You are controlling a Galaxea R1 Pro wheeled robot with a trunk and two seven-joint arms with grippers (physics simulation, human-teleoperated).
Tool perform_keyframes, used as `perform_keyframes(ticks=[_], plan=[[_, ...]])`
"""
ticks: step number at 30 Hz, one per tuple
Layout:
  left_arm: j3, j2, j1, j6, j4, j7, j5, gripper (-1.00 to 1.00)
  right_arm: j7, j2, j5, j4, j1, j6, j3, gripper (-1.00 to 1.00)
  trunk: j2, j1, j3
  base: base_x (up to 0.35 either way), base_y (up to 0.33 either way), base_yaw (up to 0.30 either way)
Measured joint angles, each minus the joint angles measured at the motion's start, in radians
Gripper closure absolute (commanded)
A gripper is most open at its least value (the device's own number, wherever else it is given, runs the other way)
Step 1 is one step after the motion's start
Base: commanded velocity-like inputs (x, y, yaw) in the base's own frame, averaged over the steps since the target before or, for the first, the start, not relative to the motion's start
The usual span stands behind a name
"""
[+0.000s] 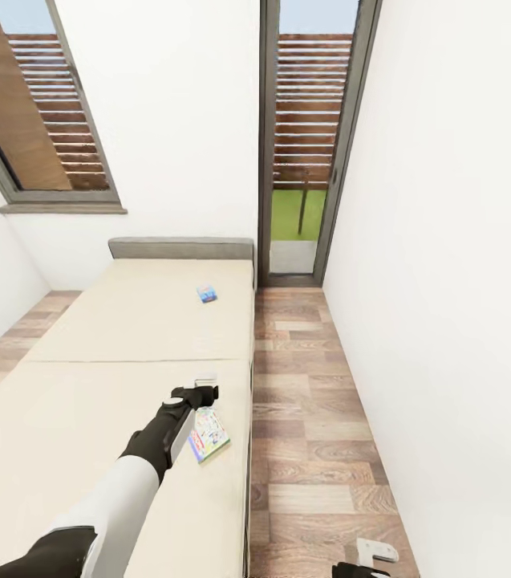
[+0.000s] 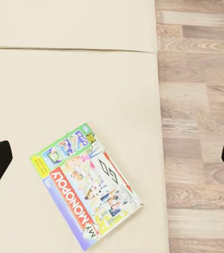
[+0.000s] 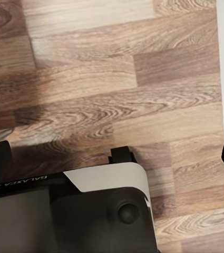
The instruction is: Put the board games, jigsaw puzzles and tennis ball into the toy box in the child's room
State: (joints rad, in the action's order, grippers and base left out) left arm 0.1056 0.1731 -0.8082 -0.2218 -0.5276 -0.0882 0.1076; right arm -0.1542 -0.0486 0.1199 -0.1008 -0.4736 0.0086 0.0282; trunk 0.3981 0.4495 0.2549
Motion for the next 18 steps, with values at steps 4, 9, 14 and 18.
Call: perform_keyframes(ticks=[4,9,14,18], plan=[[0.002,0.0,-0.064,-0.101,-0.016,-0.001,0.0,-1.0,0.0,-0.001,-0.001,0.0,0.0,0.0,-0.001,-1.0,0.0,0.0,0.007,0.0,0.0,0.0],[0.003,0.0,-0.128,-0.16,-0.021,-0.002,0.003,-1.0,0.0,-0.003,-0.003,0.0,0.0,0.001,-0.002,-1.0,0.0,0.0,0.015,0.0,0.0,0.0],[0.003,0.0,-0.174,-0.19,-0.02,-0.002,0.003,-1.0,0.0,-0.003,-0.003,0.0,0.0,0.001,-0.001,-1.0,0.0,0.0,0.023,0.0,0.0,0.0],[0.003,0.0,-0.196,-0.217,-0.019,-0.006,0.004,-1.0,0.0,-0.002,-0.001,0.0,0.0,0.0,-0.001,-1.0,0.0,0.0,0.03,0.0,0.0,0.0]])
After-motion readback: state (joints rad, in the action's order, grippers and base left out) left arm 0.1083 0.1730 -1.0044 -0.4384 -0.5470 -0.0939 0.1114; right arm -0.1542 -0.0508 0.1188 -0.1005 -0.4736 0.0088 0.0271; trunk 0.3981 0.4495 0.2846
